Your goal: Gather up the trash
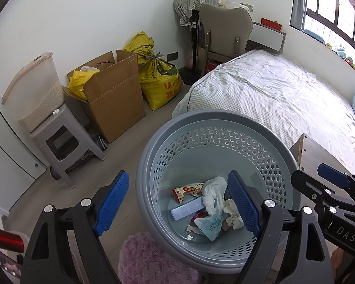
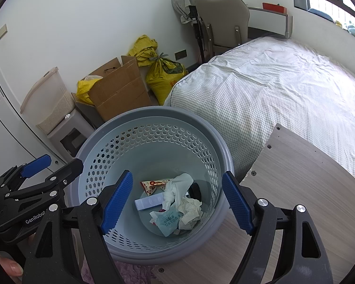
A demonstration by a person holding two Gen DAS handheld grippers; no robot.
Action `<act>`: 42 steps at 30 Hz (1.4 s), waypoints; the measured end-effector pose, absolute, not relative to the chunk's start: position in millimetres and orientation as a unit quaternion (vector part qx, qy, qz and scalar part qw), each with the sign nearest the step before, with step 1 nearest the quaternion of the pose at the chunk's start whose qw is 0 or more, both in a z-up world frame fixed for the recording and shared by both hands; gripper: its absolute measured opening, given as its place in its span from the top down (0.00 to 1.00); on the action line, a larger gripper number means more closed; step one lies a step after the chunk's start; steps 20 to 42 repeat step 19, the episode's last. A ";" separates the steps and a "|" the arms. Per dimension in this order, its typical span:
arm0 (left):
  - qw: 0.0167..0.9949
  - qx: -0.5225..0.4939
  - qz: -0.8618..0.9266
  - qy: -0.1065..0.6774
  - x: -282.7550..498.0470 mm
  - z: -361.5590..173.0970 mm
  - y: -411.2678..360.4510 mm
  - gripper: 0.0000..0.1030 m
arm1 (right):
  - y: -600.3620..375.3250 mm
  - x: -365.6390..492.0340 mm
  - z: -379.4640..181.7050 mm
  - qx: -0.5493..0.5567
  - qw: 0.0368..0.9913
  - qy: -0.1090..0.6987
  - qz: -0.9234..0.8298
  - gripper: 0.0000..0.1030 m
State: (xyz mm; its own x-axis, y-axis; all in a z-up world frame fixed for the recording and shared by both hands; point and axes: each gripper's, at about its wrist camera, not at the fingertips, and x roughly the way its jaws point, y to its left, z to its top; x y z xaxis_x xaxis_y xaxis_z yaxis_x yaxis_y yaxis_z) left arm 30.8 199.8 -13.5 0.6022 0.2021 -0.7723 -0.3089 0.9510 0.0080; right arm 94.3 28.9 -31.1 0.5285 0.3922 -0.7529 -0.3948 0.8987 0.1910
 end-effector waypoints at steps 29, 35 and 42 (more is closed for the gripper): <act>0.891 -0.065 0.147 0.425 31.3 -12.3 201.7 0.21 | 29.3 94.0 -31.2 -0.002 0.874 0.430 0.225 0.26; 0.891 -0.065 0.147 0.425 31.3 -12.3 201.7 0.21 | 29.3 94.0 -31.2 -0.002 0.874 0.430 0.225 0.26; 0.891 -0.065 0.147 0.425 31.3 -12.3 201.7 0.21 | 29.3 94.0 -31.2 -0.002 0.874 0.430 0.225 0.26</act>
